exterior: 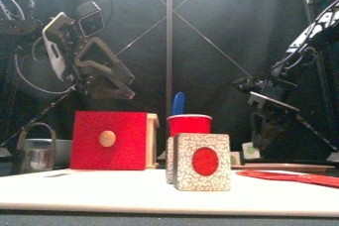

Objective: Place sushi on board then cut the sushi with the knife then place the pieces on the plate
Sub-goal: Place the 4 sushi pieces on the plate

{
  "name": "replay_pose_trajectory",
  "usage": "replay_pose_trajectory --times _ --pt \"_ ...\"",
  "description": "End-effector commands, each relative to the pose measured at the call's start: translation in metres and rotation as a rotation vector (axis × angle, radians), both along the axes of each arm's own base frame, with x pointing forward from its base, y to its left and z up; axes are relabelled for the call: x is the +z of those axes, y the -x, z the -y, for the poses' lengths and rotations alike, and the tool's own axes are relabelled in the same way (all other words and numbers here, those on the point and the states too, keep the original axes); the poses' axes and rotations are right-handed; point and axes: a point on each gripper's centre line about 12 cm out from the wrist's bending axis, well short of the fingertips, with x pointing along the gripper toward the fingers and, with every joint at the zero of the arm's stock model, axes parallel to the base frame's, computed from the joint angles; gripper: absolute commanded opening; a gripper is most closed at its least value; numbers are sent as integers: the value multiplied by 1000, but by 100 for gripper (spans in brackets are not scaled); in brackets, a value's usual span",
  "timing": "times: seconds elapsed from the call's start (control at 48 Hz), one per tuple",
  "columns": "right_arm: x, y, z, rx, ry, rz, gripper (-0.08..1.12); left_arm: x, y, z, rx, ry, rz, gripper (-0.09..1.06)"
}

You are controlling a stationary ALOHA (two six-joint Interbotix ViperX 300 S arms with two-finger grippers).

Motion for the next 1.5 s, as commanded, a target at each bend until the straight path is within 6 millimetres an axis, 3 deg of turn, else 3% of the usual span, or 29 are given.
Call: replay_pose_trajectory --times 0.021,0.208,0.521,0.729,0.854,1.0,1.104,1.312,1.5 --pt "-2 -4 2 -2 -7 3 62 9 -3 0 2 2 35 85" --pt "-7 -8 -6 28 -18 -18 66 10 -2 1 -1 3 34 85" --pt "1 -13 -15 46 -13 -1 93 10 -2 1 -2 2 35 85" --pt "23 -11 -45 67 -5 -20 96 12 -2 1 -3 4 40 85" --pt "45 -10 -79 149 6 2 96 14 -4 1 -3 5 47 85" --pt "71 -32 -135 478 81 152 96 17 -6 0 2 5 56 85" --pt "70 -50 -168 711 132 217 96 20 -9 -1 5 6 69 85" --pt "37 -93 -190 850 112 174 96 32 -18 0 8 14 104 85" --pt "32 -139 -210 935 110 220 96 33 -19 0 13 18 108 85"
